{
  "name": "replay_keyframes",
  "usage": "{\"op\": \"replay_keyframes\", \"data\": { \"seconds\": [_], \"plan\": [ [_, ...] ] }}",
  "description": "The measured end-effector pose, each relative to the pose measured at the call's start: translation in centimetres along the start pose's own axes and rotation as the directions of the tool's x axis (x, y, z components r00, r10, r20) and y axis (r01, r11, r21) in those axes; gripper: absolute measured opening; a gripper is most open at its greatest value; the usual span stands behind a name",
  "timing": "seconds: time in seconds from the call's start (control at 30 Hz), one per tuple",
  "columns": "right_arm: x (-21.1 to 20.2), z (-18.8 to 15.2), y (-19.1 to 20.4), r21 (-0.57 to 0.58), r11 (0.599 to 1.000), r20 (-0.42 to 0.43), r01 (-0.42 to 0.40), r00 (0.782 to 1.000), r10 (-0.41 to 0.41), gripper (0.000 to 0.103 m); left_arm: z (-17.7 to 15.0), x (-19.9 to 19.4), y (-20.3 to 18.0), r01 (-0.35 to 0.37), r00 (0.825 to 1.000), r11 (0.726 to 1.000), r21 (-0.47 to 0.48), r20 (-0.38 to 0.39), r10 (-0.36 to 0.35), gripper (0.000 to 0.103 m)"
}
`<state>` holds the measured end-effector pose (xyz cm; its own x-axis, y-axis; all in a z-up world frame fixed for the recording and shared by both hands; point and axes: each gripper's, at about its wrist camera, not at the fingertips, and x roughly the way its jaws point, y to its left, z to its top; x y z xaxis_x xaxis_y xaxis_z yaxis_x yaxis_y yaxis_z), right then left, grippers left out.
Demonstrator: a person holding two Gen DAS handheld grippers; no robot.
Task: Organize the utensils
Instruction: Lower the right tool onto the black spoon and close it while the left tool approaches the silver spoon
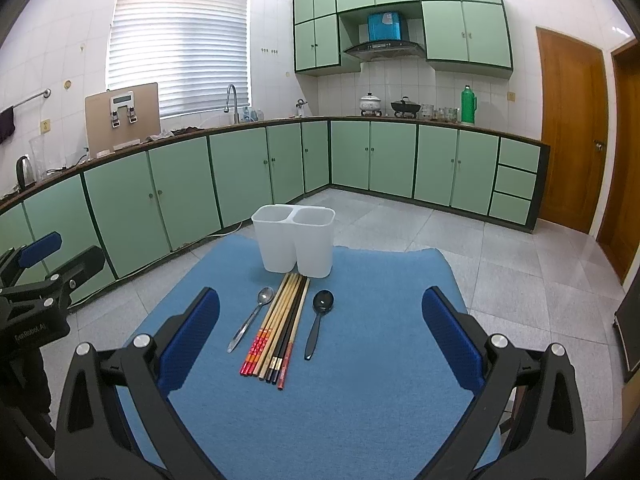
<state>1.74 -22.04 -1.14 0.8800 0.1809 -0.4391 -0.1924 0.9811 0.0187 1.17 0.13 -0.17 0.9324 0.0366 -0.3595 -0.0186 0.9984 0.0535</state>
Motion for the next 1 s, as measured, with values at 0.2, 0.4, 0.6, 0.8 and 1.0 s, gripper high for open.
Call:
{"op": "replay_keyframes", "data": {
  "seconds": [0.2,0.4,0.6,0.8,1.0],
  "plan": [
    [1.9,0.1,-0.3,-0.006,1.0,-0.019,0.01,1.0,-0.01,0.098,0.1,2.4,0.5,-0.005,0.999,1.0,0.003,-0.034,0.005,0.097],
    [7.3,-0.4,-1.3,-0.012,0.999,-0.093,0.036,0.995,-0.037,0.098,-1.1,6.5,1.3,-0.031,0.993,1.0,0.0,-0.112,0.031,0.097],
    [14.8,-1.5,-2.6,0.013,0.999,-0.219,0.05,0.975,-0.046,0.098,-2.7,12.7,2.5,-0.088,0.969,0.996,0.035,-0.227,0.093,0.097],
    [21.7,-2.3,-3.4,0.054,0.995,-0.319,0.085,0.946,-0.063,0.097,-4.5,17.8,3.3,-0.092,0.947,0.996,0.019,-0.307,0.094,0.097],
    [26.9,-3.0,-2.4,0.055,0.995,-0.394,0.082,0.918,-0.054,0.081,-5.4,21.2,3.7,-0.085,0.935,0.996,0.013,-0.345,0.084,0.097]
  ]
}}
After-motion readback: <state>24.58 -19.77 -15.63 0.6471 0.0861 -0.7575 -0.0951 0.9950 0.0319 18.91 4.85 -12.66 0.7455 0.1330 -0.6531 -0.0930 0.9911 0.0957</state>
